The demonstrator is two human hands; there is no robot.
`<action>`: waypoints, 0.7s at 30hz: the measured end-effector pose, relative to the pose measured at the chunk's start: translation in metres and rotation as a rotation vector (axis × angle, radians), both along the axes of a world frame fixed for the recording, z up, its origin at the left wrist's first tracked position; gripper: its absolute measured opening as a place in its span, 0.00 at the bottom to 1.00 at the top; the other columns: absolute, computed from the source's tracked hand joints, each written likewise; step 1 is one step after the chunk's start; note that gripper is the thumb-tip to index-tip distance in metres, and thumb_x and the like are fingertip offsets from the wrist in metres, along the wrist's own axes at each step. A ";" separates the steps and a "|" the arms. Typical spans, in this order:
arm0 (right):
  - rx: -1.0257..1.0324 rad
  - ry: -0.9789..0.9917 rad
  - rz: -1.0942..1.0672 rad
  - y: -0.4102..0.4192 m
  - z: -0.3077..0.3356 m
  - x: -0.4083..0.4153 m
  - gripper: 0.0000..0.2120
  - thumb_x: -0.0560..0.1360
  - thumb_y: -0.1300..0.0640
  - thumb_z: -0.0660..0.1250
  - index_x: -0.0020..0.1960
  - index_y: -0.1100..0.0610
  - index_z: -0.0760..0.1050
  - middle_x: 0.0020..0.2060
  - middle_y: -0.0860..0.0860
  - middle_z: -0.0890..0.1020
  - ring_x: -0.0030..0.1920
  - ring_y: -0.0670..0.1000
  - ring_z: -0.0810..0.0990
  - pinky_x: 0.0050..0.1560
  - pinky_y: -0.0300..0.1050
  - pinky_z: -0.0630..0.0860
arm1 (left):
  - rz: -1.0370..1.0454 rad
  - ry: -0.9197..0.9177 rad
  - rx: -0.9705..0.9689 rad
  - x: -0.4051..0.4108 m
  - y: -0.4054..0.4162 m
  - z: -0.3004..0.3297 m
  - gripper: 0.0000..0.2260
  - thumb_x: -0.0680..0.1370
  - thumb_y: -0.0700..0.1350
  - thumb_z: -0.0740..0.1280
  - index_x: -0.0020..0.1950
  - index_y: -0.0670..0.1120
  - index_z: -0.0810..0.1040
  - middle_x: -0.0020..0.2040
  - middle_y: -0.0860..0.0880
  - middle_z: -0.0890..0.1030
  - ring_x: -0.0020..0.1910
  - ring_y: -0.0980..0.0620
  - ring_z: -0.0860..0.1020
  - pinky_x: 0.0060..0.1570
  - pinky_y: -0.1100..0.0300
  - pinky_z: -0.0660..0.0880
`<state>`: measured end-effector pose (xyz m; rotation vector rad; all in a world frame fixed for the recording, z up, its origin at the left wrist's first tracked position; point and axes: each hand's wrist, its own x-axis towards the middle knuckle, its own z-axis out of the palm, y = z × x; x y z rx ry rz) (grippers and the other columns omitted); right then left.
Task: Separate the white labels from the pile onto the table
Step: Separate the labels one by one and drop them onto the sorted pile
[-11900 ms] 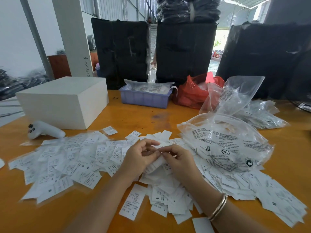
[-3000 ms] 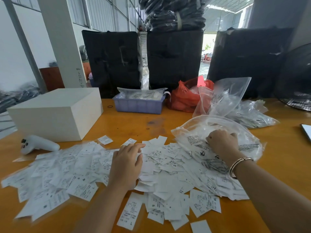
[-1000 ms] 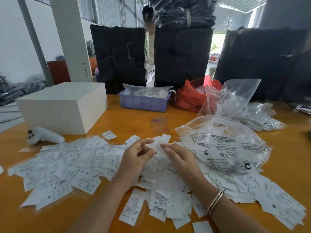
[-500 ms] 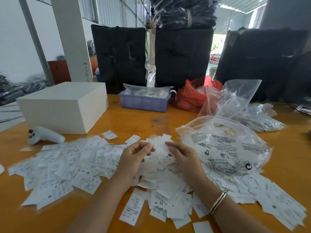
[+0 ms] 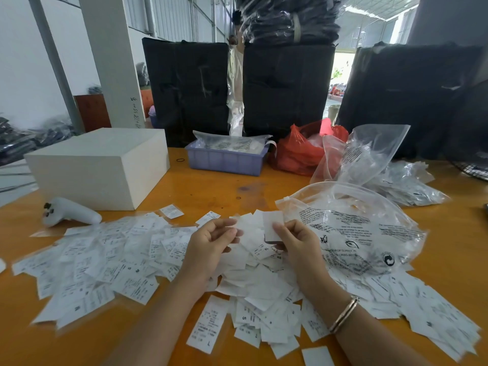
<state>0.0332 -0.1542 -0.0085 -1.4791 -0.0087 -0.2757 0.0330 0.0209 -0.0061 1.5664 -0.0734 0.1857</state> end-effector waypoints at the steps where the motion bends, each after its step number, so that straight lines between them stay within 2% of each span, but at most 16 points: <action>1: -0.007 -0.002 0.000 0.000 0.000 0.000 0.10 0.75 0.56 0.68 0.36 0.57 0.75 0.29 0.46 0.81 0.32 0.43 0.78 0.33 0.35 0.74 | 0.000 -0.001 0.001 0.000 -0.001 0.000 0.07 0.77 0.40 0.67 0.51 0.51 0.80 0.43 0.54 0.85 0.41 0.59 0.82 0.36 0.70 0.75; 6: -0.033 0.032 0.009 -0.001 0.000 0.000 0.11 0.76 0.53 0.67 0.40 0.59 0.80 0.31 0.47 0.80 0.32 0.42 0.76 0.34 0.34 0.73 | 0.058 -0.010 0.015 0.001 -0.002 0.000 0.02 0.76 0.43 0.70 0.44 0.47 0.82 0.36 0.53 0.85 0.34 0.62 0.80 0.33 0.72 0.74; 8: -0.081 0.037 0.003 -0.001 0.000 0.000 0.12 0.77 0.53 0.66 0.40 0.60 0.80 0.30 0.48 0.78 0.31 0.43 0.74 0.32 0.34 0.71 | 0.068 -0.008 0.042 0.001 -0.003 0.000 0.05 0.75 0.46 0.70 0.42 0.46 0.81 0.34 0.54 0.84 0.31 0.64 0.79 0.32 0.73 0.73; 10: -0.240 0.000 -0.024 0.000 -0.001 0.000 0.15 0.78 0.54 0.64 0.39 0.64 0.77 0.29 0.51 0.74 0.30 0.45 0.70 0.30 0.33 0.66 | 0.078 -0.004 0.050 0.001 -0.003 -0.001 0.08 0.75 0.48 0.70 0.40 0.44 0.80 0.34 0.55 0.83 0.30 0.64 0.78 0.31 0.73 0.73; 12: -0.437 -0.055 -0.017 0.002 -0.002 -0.001 0.12 0.79 0.57 0.62 0.41 0.62 0.76 0.29 0.51 0.72 0.29 0.46 0.68 0.30 0.36 0.64 | 0.086 -0.001 0.029 0.002 -0.002 -0.002 0.09 0.76 0.48 0.68 0.41 0.43 0.78 0.36 0.54 0.84 0.33 0.63 0.80 0.32 0.72 0.74; 13: -0.517 -0.078 0.001 0.004 -0.002 -0.002 0.08 0.79 0.59 0.61 0.46 0.56 0.78 0.29 0.50 0.72 0.29 0.44 0.68 0.30 0.35 0.64 | 0.077 0.005 0.012 0.002 -0.002 -0.002 0.08 0.77 0.48 0.68 0.43 0.43 0.78 0.38 0.54 0.85 0.36 0.62 0.81 0.33 0.71 0.75; 14: -0.587 -0.097 0.009 0.006 -0.003 -0.002 0.10 0.79 0.60 0.61 0.56 0.50 0.77 0.28 0.48 0.72 0.28 0.41 0.68 0.30 0.33 0.64 | 0.061 0.012 -0.007 0.002 -0.002 -0.002 0.07 0.78 0.46 0.67 0.45 0.43 0.78 0.40 0.54 0.85 0.38 0.60 0.82 0.33 0.70 0.75; 15: -0.630 -0.112 0.007 0.008 -0.004 -0.002 0.18 0.79 0.60 0.61 0.65 0.45 0.70 0.28 0.46 0.70 0.28 0.40 0.68 0.31 0.32 0.66 | 0.039 0.021 -0.029 0.002 -0.002 -0.001 0.05 0.78 0.44 0.67 0.47 0.44 0.78 0.41 0.53 0.85 0.39 0.58 0.83 0.34 0.69 0.76; 16: -0.648 -0.126 0.008 0.009 -0.005 -0.002 0.22 0.79 0.61 0.61 0.70 0.45 0.65 0.27 0.45 0.69 0.28 0.39 0.69 0.32 0.32 0.66 | 0.019 0.028 -0.045 0.002 -0.002 -0.001 0.03 0.78 0.42 0.66 0.49 0.44 0.77 0.41 0.52 0.85 0.40 0.57 0.83 0.34 0.69 0.76; 17: -0.654 -0.137 0.005 0.010 -0.006 -0.002 0.23 0.79 0.61 0.61 0.71 0.46 0.64 0.27 0.45 0.68 0.28 0.39 0.69 0.32 0.32 0.66 | 0.007 0.034 -0.049 0.002 -0.002 -0.001 0.02 0.79 0.40 0.65 0.49 0.44 0.77 0.41 0.52 0.85 0.40 0.57 0.83 0.35 0.69 0.76; 19: -0.596 -0.137 0.020 0.009 -0.005 -0.003 0.20 0.79 0.62 0.61 0.68 0.49 0.68 0.26 0.46 0.67 0.27 0.41 0.68 0.30 0.32 0.65 | 0.014 0.042 -0.010 0.002 -0.003 -0.002 0.05 0.79 0.37 0.63 0.49 0.44 0.77 0.38 0.51 0.84 0.36 0.59 0.82 0.35 0.69 0.76; 21: -0.375 -0.080 0.126 0.007 -0.004 -0.004 0.17 0.79 0.64 0.60 0.65 0.50 0.72 0.29 0.51 0.69 0.29 0.44 0.69 0.30 0.36 0.67 | 0.016 0.038 0.082 0.001 -0.002 -0.002 0.11 0.80 0.35 0.59 0.47 0.47 0.78 0.31 0.51 0.77 0.28 0.59 0.74 0.32 0.68 0.73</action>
